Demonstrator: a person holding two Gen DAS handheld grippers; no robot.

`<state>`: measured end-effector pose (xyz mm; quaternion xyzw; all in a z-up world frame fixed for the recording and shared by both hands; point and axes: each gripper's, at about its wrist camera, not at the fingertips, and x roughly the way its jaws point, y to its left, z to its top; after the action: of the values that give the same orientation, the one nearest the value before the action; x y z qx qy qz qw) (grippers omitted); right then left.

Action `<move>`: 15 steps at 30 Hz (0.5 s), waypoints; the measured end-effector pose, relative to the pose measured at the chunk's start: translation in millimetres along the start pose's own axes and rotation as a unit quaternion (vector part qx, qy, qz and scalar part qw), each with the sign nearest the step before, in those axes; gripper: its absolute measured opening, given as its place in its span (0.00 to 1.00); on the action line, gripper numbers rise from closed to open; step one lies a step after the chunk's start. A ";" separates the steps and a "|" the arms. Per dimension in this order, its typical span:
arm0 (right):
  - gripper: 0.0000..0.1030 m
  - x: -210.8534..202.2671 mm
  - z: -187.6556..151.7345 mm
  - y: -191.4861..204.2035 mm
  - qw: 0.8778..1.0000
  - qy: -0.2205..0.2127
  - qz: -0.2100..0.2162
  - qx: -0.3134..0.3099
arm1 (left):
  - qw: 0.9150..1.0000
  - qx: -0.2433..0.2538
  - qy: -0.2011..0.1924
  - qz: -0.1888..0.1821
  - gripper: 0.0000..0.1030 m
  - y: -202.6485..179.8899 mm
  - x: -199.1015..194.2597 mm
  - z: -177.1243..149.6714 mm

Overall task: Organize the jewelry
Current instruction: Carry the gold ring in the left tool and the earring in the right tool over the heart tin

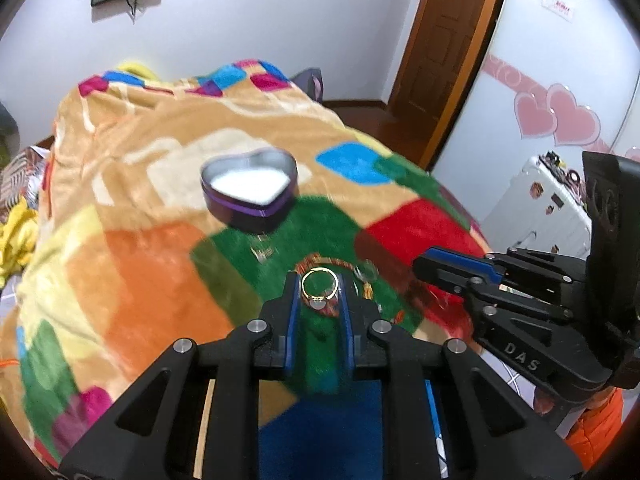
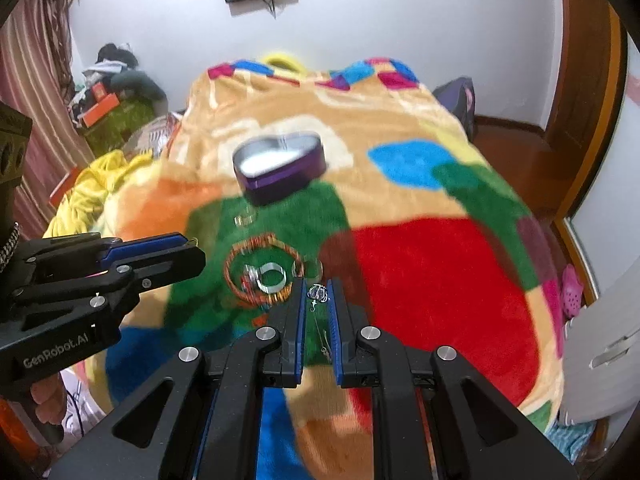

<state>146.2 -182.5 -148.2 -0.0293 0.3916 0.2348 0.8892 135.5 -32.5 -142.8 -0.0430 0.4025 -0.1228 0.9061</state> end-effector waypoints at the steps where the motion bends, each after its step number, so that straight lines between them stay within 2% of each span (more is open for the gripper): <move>1: 0.09 -3.6 4.3 0.7 1.000 -0.008 0.000 -0.001 | 1.000 0.000 -0.008 0.001 0.17 1.4 -4.1 3.8; 8: 0.09 -17.1 29.9 6.1 0.999 -0.050 0.000 -0.007 | 0.999 0.000 -0.052 0.009 0.17 9.5 -25.1 26.8; 15: 0.09 -20.6 51.8 11.0 0.997 -0.078 0.006 -0.010 | 0.997 0.002 -0.080 0.021 0.17 19.3 -34.6 41.8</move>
<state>164.7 -168.7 -96.4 -0.0177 0.3188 0.2456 0.9153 147.8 -5.9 -93.2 -0.0423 0.3298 -0.1003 0.9377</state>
